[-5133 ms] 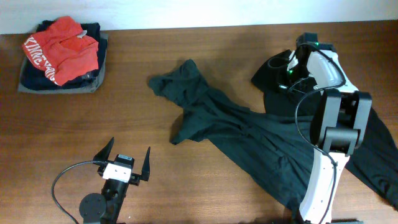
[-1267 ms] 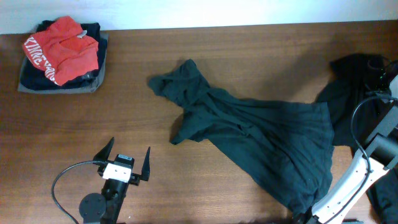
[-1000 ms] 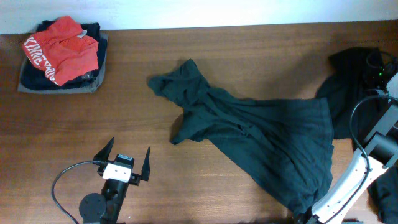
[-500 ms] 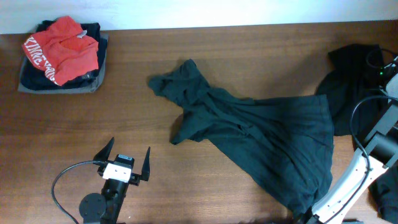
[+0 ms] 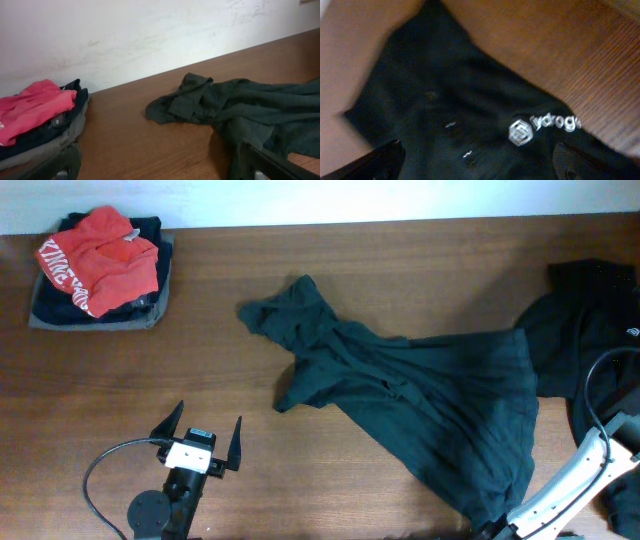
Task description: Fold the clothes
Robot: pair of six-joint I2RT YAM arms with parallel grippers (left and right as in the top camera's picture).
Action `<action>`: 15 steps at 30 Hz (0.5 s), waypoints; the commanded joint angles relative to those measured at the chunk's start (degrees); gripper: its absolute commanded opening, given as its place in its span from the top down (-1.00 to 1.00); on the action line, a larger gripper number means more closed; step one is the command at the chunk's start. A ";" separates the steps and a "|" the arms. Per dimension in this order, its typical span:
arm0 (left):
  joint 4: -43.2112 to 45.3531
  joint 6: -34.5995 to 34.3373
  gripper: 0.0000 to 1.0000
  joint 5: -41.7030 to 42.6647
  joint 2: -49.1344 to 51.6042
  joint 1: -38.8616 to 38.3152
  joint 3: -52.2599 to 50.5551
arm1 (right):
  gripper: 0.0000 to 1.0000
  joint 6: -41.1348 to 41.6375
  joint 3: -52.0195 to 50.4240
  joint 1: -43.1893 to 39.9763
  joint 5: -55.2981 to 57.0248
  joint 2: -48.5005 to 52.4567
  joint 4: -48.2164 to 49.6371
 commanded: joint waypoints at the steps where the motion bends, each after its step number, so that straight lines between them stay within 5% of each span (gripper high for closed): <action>1: -0.13 0.94 -0.99 -0.20 -0.33 0.33 -0.26 | -0.98 -0.31 9.94 1.25 -4.33 -0.39 -6.93; 10: -0.13 0.94 -0.99 -0.20 -0.33 0.33 -0.28 | -0.98 -1.99 23.91 3.17 -5.75 -0.39 -38.56; 15: -0.13 0.94 -0.99 -0.20 -0.33 0.33 -0.26 | -0.98 -4.02 20.35 6.64 -4.90 -0.37 -38.53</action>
